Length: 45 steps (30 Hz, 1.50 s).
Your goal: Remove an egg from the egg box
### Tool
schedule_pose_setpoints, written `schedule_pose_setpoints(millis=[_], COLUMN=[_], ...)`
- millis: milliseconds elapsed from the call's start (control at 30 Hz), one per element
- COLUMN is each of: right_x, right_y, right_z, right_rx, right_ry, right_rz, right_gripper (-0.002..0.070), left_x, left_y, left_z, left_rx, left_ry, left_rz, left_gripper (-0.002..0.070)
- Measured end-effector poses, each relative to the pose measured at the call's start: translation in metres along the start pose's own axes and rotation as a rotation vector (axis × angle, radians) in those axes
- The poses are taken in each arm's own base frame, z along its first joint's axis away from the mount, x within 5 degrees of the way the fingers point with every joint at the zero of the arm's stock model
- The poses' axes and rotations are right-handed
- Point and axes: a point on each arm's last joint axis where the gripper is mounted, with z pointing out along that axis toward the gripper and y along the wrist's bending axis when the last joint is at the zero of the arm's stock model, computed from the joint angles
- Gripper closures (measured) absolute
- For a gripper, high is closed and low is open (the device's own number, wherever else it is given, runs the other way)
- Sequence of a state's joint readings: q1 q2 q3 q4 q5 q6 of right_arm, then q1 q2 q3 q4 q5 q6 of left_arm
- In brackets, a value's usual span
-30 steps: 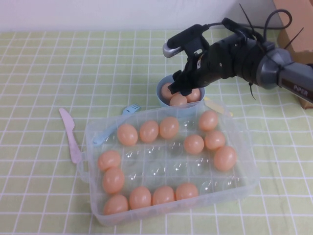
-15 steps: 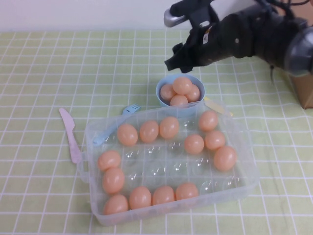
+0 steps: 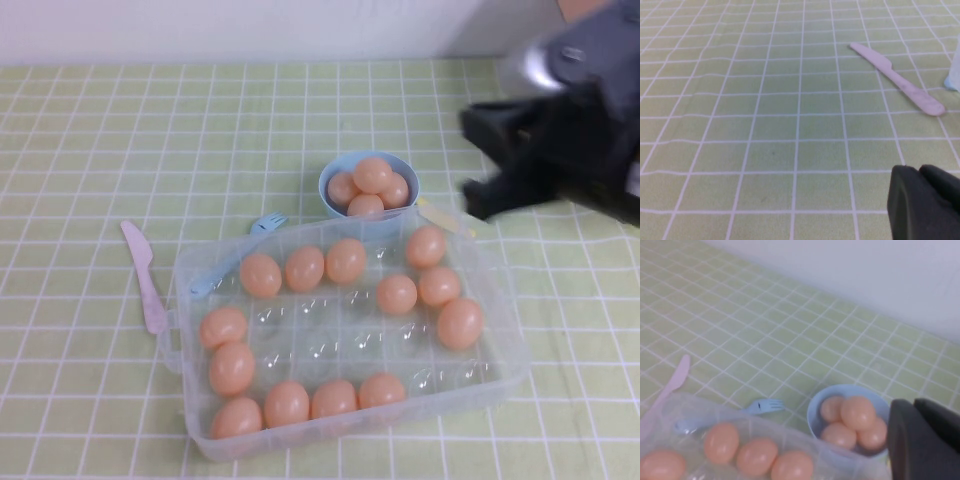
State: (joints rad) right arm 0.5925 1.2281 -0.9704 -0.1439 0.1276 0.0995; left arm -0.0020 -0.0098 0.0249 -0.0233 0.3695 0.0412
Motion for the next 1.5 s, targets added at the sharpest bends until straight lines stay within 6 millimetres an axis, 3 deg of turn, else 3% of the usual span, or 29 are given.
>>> schedule_pose_setpoints(millis=[233, 433, 733, 1000, 1267, 1500], right_x=[0.035, 0.078, 0.119, 0.161, 0.216, 0.229], right_y=[-0.002, -0.002, -0.006, -0.028, -0.029, -0.028], right_z=[-0.084, -0.122, -0.142, -0.162, -0.177, -0.177], right_rx=[0.024, 0.036, 0.084, 0.381, 0.63, 0.656], right_ry=[0.05, 0.029, 0.013, -0.107, -0.182, -0.164], right_rz=[-0.003, -0.035, 0.009, 0.081, 0.112, 0.191], right_gripper=[0.0691, 0.0692, 0.0692, 0.0694, 0.0694, 0.0694], left_x=[0.0, 0.0, 0.0, 0.0, 0.0, 0.0], left_y=[0.0, 0.0, 0.0, 0.0, 0.0, 0.0], left_z=[0.0, 0.0, 0.0, 0.0, 0.0, 0.0], left_rx=[0.0, 0.0, 0.0, 0.0, 0.0, 0.0], left_ry=[0.0, 0.0, 0.0, 0.0, 0.0, 0.0], left_rz=[0.0, 0.0, 0.0, 0.0, 0.0, 0.0], left_gripper=[0.0678, 0.0678, 0.0678, 0.0678, 0.0678, 0.0678])
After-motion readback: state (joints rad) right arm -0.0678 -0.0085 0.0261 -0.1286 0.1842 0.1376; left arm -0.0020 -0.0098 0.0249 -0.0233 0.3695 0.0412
